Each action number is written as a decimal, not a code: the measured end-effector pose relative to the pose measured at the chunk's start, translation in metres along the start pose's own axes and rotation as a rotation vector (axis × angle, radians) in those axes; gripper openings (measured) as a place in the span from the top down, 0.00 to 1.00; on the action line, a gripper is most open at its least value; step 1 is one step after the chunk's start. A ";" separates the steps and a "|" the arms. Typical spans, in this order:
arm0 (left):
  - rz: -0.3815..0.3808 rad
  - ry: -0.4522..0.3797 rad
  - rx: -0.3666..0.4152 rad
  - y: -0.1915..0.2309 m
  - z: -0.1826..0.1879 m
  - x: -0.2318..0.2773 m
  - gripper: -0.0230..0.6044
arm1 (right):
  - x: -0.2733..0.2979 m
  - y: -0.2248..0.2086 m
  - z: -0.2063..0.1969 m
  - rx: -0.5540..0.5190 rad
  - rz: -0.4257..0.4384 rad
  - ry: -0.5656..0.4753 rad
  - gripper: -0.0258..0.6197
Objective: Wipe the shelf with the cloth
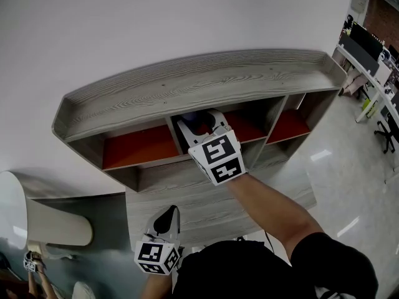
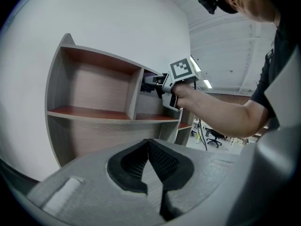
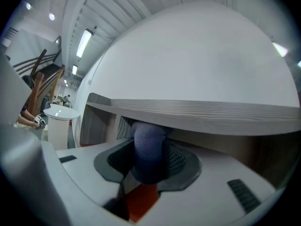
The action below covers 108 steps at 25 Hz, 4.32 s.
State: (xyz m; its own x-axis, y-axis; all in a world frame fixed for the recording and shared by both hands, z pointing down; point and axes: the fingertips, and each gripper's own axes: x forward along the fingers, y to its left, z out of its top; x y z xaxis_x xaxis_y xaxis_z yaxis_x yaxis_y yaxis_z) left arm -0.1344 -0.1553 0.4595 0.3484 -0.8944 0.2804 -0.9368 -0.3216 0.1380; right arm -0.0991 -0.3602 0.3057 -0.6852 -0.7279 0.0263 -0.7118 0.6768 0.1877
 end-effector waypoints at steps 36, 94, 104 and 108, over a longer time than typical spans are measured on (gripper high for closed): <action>-0.049 0.017 -0.007 -0.007 -0.009 0.008 0.95 | 0.002 0.034 -0.116 -0.225 -0.003 0.285 0.72; -0.162 0.050 0.033 -0.057 -0.005 0.051 0.95 | -0.097 -0.136 -0.171 0.052 -0.370 0.362 0.72; -0.165 0.052 0.038 -0.059 -0.006 0.050 0.95 | -0.111 -0.154 -0.179 0.130 -0.436 0.338 0.72; -0.162 0.054 0.038 -0.057 -0.007 0.048 0.95 | -0.113 -0.157 -0.180 0.158 -0.448 0.332 0.72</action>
State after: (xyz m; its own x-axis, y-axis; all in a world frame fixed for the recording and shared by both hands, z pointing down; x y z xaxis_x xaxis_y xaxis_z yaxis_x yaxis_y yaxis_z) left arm -0.0640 -0.1782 0.4716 0.4955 -0.8121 0.3080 -0.8683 -0.4729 0.1501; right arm 0.1185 -0.4040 0.4499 -0.2443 -0.9255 0.2894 -0.9532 0.2840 0.1035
